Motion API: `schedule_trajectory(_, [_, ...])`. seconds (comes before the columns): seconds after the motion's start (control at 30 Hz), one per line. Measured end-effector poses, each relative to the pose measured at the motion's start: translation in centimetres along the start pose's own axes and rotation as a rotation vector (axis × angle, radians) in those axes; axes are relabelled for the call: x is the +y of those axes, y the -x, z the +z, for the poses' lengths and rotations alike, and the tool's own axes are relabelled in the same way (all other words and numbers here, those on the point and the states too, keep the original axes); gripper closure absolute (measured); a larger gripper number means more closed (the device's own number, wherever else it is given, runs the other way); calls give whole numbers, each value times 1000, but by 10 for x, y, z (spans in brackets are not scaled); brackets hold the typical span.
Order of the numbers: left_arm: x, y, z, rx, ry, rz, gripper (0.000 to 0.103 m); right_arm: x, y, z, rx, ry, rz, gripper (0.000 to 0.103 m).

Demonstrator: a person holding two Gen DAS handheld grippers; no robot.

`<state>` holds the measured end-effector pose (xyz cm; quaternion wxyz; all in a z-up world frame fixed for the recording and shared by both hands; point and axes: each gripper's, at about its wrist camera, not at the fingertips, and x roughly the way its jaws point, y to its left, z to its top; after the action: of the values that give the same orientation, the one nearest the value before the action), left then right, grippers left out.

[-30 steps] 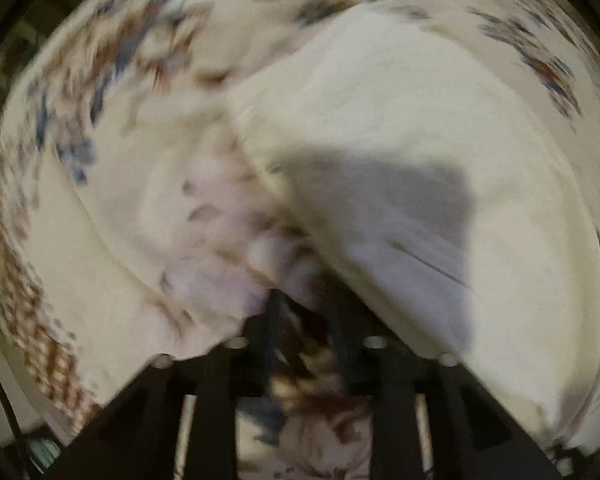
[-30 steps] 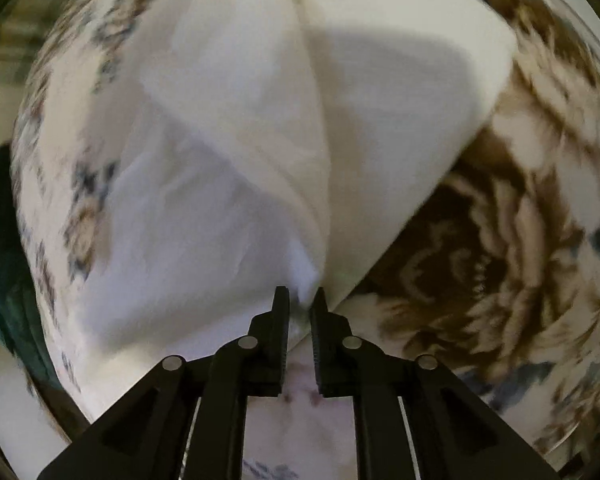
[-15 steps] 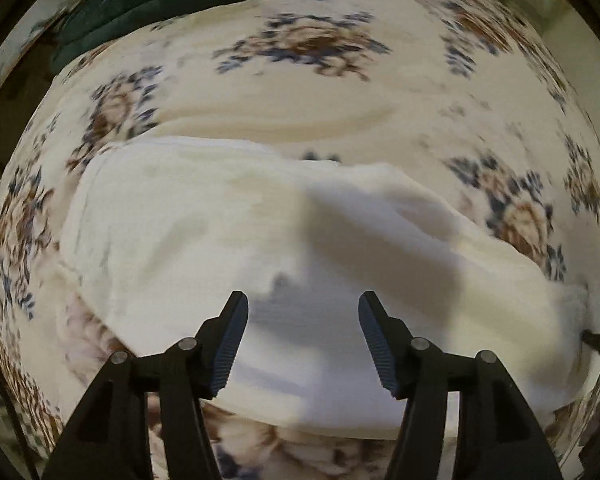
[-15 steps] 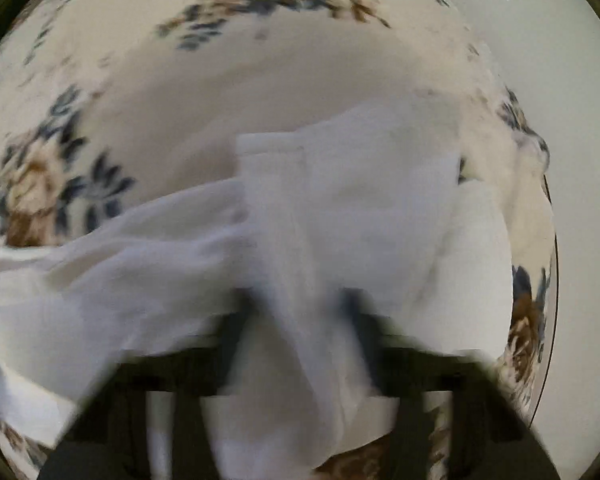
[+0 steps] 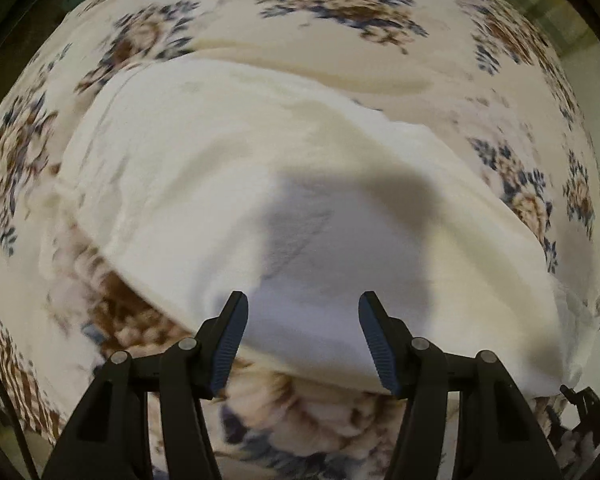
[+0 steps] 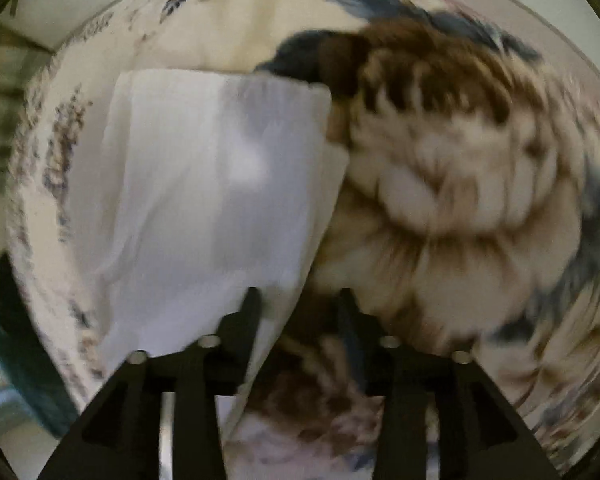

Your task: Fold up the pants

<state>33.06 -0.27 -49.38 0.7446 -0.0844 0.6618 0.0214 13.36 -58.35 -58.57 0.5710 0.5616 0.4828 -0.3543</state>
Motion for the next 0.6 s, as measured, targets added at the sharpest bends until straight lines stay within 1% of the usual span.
schedule_trajectory(0.03, [12,4,1,5,24,-19,48,1,6,-11,0,-2,52,48])
schedule_trajectory(0.07, [25,9,2,8,52,-28,48,2,9,-25,4,10,74,44])
schedule_trajectory(0.1, [45,15,6,16,99,-47,48,11,13,-44,23,45,100,43])
schedule_trajectory(0.13, [60,19,10,19,136,-69,48,17,13,-56,37,69,116,43])
schedule_trajectory(0.17, [73,22,13,21,171,-81,48,28,10,-75,69,111,141,43])
schedule_trajectory(0.23, [110,25,24,27,260,-109,48,53,-5,-121,171,194,172,43])
schedule_trajectory(0.27, [130,25,30,26,302,-110,48,60,-12,-136,208,212,187,43])
schedule_trajectory(0.3, [142,23,35,26,328,-106,47,72,-27,-158,274,234,211,43])
schedule_trajectory(0.33, [155,19,41,30,351,-106,47,76,-37,-173,302,239,214,43])
schedule_trajectory(0.37, [168,11,49,43,370,-98,46,85,-53,-195,343,238,212,43])
schedule_trajectory(0.47, [190,-13,62,98,409,-95,46,95,-81,-221,397,195,219,43])
schedule_trajectory(0.53, [196,-31,70,131,422,-90,47,101,-95,-232,408,161,221,43])
schedule_trajectory(0.6, [197,-40,76,147,427,-87,47,107,-100,-247,392,153,205,43])
